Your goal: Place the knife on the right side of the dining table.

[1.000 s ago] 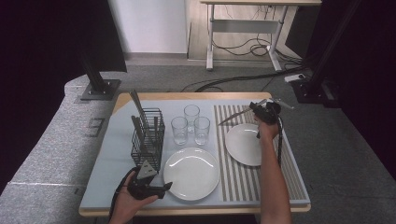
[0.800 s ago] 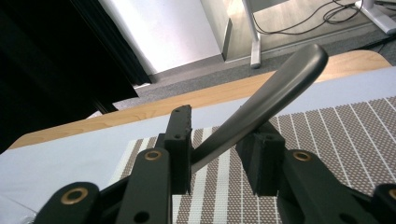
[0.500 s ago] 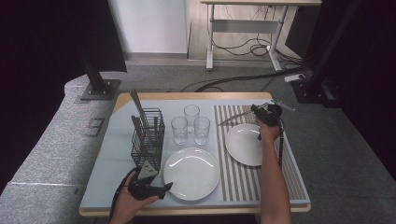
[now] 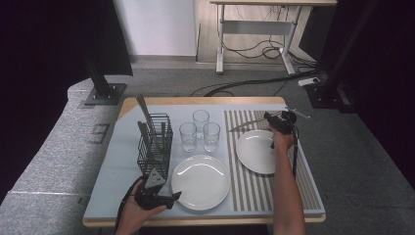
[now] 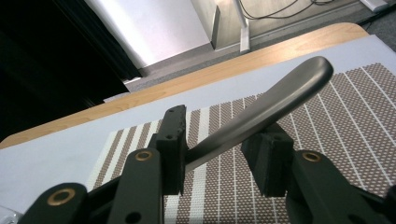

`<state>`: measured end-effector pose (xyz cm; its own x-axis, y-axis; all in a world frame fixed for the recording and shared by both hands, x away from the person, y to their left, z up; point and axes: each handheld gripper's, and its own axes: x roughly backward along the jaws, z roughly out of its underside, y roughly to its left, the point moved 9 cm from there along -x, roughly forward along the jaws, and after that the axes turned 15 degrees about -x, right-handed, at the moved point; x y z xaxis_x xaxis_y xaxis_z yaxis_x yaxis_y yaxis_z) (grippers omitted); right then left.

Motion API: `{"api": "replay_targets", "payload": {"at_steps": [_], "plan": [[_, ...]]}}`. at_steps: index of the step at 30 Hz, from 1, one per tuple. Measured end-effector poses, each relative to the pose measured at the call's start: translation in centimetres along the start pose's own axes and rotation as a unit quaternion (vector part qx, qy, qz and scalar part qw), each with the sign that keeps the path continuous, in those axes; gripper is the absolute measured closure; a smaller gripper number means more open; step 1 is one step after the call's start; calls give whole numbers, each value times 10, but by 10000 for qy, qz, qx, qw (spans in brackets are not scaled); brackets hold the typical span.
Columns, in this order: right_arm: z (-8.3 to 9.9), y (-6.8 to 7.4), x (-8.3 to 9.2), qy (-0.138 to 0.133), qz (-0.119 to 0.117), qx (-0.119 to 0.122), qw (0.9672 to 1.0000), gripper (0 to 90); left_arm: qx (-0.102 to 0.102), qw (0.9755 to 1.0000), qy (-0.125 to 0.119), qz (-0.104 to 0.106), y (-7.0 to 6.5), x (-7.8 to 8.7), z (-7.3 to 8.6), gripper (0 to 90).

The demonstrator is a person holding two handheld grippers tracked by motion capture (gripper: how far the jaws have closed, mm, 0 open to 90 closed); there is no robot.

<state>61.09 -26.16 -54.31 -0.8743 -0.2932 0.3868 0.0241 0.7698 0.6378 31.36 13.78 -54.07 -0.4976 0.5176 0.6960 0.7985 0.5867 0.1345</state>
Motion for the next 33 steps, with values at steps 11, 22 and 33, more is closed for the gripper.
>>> {"api": "replay_targets", "payload": {"at_steps": [11, 22, 33], "plan": [[2, -6, -1, 42, 105, -49, 9999, 586, -9, 10000, 26, 21, -1, -1, 0, 258], [4, -9, -2, 77, 171, -74, 9998, 571, -9, 10000, 26, 19, -1, -1, 0, 258], [6, -16, -5, 98, 299, -172, 9994, 553, -12, 10000, 38, 26, -1, -2, 1, 258]]}}
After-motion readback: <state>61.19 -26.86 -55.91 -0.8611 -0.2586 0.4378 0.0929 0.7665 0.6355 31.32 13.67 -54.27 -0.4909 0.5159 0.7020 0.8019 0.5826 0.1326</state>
